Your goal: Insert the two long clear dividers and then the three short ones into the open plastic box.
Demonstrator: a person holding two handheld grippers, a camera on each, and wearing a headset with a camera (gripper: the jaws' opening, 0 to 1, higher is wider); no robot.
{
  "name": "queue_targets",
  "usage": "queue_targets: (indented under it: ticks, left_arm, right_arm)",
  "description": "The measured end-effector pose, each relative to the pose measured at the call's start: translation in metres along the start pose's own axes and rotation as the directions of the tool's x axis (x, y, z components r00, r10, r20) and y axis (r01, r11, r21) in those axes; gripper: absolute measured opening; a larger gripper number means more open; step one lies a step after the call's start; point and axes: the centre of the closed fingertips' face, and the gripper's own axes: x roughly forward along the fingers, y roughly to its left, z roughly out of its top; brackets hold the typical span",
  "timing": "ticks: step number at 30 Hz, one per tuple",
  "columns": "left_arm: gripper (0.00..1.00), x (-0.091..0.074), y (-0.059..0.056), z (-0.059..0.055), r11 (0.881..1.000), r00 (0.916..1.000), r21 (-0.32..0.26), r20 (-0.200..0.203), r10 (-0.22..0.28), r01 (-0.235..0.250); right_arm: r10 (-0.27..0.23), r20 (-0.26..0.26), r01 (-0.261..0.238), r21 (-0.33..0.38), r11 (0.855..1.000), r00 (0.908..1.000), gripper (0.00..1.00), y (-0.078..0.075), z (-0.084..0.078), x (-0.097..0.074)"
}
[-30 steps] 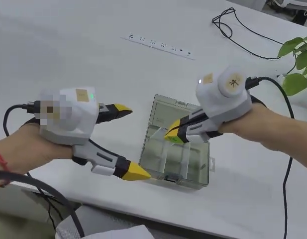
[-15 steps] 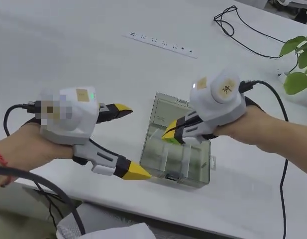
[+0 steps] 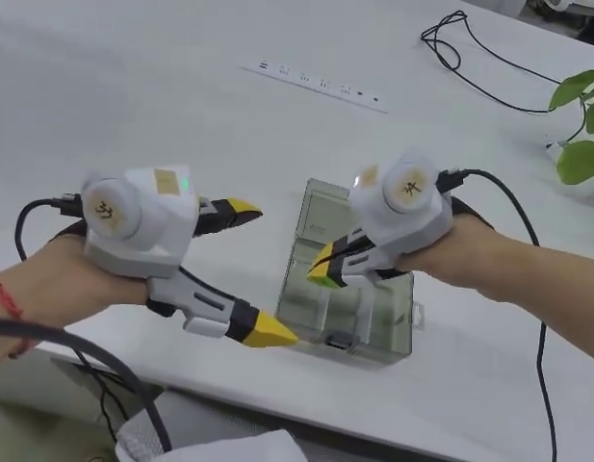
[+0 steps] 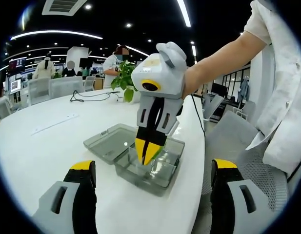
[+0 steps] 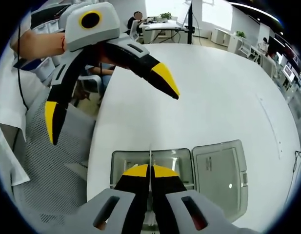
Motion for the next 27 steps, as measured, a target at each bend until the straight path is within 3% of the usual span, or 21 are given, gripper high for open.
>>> queue_targets:
  ticks: [27]
  left_arm:
    - [1.00, 0.000, 0.001, -0.005, 1.000, 0.9999, 0.003, -0.015, -0.004, 0.004]
  right_arm:
    - [-0.001, -0.098, -0.002, -0.037, 0.999, 0.9952, 0.02, 0.001, -0.012, 0.017]
